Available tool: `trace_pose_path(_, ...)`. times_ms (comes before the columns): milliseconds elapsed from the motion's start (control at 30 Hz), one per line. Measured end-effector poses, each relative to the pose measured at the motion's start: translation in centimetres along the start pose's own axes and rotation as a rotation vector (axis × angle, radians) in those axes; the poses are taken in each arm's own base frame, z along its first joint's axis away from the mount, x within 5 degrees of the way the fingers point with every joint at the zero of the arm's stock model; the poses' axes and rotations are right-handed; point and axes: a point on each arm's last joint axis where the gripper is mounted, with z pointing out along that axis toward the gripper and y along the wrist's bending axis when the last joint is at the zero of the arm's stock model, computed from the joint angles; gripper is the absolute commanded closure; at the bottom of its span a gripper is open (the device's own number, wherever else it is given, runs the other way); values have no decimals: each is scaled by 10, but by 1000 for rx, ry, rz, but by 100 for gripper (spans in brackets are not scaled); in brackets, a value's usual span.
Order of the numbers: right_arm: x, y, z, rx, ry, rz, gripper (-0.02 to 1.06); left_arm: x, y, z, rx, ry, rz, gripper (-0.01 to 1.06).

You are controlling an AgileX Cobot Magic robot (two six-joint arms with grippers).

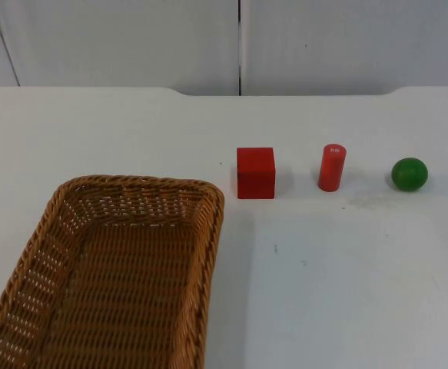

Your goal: Pick up the basket with the left hand and place the object to the left of the red cylinder into the basket with the right hand.

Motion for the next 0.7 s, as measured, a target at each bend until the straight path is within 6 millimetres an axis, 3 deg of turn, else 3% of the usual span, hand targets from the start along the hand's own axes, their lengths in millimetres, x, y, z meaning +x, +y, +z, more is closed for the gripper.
trace_pose_path(367,0,0,0,0,3,-4,-1,-22,6,41,12,123,5,0)
trace_pose_path(567,0,0,0,0,3,-4,-1,-44,6,59,48,161,12,0)
trace_pose_path(700,0,0,0,0,3,-4,-1,-62,8,82,77,209,30,0)
